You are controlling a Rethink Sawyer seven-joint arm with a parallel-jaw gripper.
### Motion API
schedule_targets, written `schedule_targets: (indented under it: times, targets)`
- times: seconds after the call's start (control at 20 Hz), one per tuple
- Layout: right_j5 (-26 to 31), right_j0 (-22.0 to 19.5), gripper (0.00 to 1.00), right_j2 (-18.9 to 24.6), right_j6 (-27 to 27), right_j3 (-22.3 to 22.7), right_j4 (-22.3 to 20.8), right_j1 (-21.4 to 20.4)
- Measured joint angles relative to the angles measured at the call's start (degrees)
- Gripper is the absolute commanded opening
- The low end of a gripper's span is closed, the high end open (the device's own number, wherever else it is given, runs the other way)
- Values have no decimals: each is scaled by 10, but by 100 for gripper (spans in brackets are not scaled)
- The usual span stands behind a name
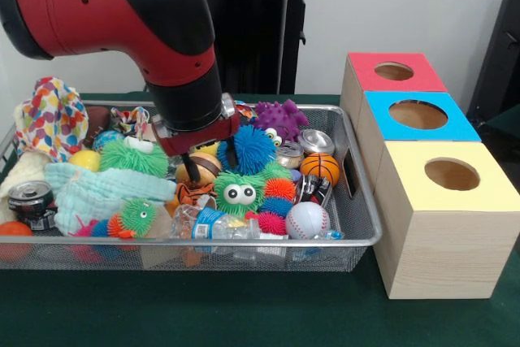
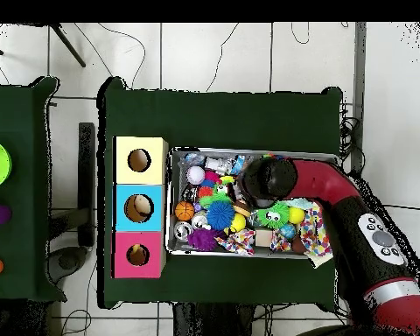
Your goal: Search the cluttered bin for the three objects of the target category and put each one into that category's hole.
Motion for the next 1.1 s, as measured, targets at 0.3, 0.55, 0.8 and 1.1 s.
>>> schedule_targets:
  times: [0.3, 0.55, 0.8, 1.1]
  targets:
    - [0, 0, 100, 12, 0, 0, 0, 0]
    - [-6, 0, 100, 20, 0, 0, -7, -3]
    - [-17, 1, 100, 22, 0, -3, -27, -9]
    - [-22, 4, 100, 23, 0, -12, -59, -12]
